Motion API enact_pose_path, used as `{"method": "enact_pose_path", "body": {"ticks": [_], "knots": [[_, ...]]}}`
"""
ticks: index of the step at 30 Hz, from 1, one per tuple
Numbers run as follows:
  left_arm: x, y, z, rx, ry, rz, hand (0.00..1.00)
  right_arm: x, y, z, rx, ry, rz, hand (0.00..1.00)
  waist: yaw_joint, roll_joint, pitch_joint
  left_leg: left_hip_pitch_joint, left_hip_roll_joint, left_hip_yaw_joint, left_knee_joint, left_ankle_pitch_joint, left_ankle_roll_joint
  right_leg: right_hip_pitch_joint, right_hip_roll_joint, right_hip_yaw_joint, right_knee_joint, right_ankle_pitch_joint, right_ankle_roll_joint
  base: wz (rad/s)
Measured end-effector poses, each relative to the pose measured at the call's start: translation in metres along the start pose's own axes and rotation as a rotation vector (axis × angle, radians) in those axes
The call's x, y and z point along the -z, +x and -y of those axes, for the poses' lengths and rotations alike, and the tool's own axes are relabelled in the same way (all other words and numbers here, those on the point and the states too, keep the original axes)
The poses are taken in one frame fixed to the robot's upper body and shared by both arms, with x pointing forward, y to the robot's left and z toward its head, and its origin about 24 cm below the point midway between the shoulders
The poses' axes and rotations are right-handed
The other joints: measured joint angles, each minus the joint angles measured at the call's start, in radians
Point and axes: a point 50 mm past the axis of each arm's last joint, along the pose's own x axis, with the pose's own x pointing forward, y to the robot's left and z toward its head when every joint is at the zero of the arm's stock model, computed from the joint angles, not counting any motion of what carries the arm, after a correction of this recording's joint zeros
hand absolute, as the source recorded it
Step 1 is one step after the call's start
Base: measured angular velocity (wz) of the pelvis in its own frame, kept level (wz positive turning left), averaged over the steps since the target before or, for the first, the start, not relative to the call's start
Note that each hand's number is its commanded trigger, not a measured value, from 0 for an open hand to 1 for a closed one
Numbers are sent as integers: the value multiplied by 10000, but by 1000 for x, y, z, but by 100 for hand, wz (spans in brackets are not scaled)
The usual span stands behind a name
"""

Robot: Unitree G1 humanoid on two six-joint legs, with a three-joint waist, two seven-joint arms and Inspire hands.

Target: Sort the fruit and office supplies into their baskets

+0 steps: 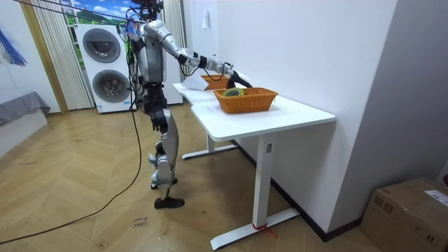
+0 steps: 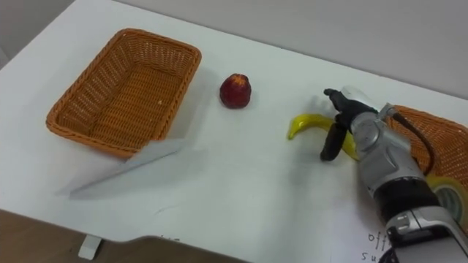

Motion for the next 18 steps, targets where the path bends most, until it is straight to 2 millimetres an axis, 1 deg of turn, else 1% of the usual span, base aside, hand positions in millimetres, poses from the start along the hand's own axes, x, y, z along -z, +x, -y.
{"method": "enact_pose_path", "body": {"ticks": [6,8,11,18], "knots": [[-1,0,0,-75,83,22,0,0,0,-4,-505,-76,11,100,-55,-42,17,4,1,-10,0,2,-4,1,5,16,-1,22,-9,-1],[-3,0,1,-109,225,91,0,1,0,-4,-334,-193,-48,100,-36,-36,23,-10,-1,-12,4,20,-3,-5,4,25,-2,41,-16,0],[-6,0,1,-178,387,151,0,0,1,-4,-122,-325,-50,100,5,10,56,-42,1,-27,-15,47,-17,-26,15,17,-5,48,-23,4],[-5,0,2,-158,446,128,0,-2,1,-1,103,-321,17,100,6,-6,45,-81,7,-30,-63,78,-21,-120,27,36,-18,48,-23,0]]}}
